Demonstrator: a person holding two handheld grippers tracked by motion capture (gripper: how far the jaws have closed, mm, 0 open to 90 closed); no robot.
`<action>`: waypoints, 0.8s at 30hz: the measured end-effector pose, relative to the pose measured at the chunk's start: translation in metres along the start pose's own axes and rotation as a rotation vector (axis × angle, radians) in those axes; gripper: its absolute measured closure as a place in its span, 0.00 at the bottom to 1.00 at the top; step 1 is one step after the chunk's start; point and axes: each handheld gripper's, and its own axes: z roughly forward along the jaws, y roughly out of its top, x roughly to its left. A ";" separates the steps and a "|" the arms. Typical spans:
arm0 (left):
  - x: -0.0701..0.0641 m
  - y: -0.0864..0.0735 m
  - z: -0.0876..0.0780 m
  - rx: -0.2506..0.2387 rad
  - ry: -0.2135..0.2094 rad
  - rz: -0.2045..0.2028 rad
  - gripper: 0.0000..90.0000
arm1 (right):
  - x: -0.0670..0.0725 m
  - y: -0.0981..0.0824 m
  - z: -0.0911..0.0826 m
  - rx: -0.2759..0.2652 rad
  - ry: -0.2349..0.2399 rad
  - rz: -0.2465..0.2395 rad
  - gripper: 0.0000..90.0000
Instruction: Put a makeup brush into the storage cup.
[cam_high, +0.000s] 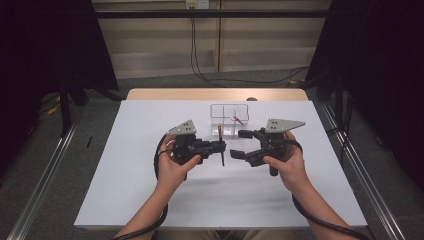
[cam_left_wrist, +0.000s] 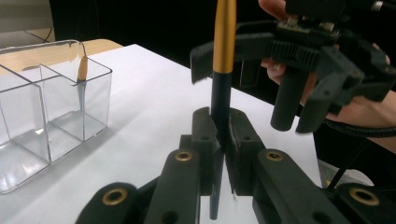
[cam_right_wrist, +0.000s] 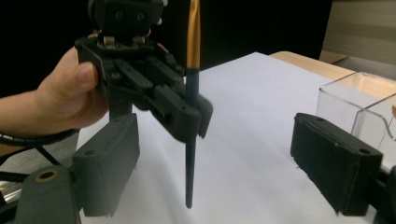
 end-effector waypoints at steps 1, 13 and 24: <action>0.000 0.000 0.000 0.000 0.001 0.000 0.93 | 0.000 0.001 0.000 -0.006 0.001 0.000 0.16; -0.001 -0.001 0.006 0.016 -0.009 0.001 0.93 | -0.002 0.020 0.002 -0.031 0.004 0.002 0.13; -0.004 0.001 0.011 0.020 -0.015 0.009 0.93 | 0.001 0.024 0.010 -0.046 -0.005 0.005 0.34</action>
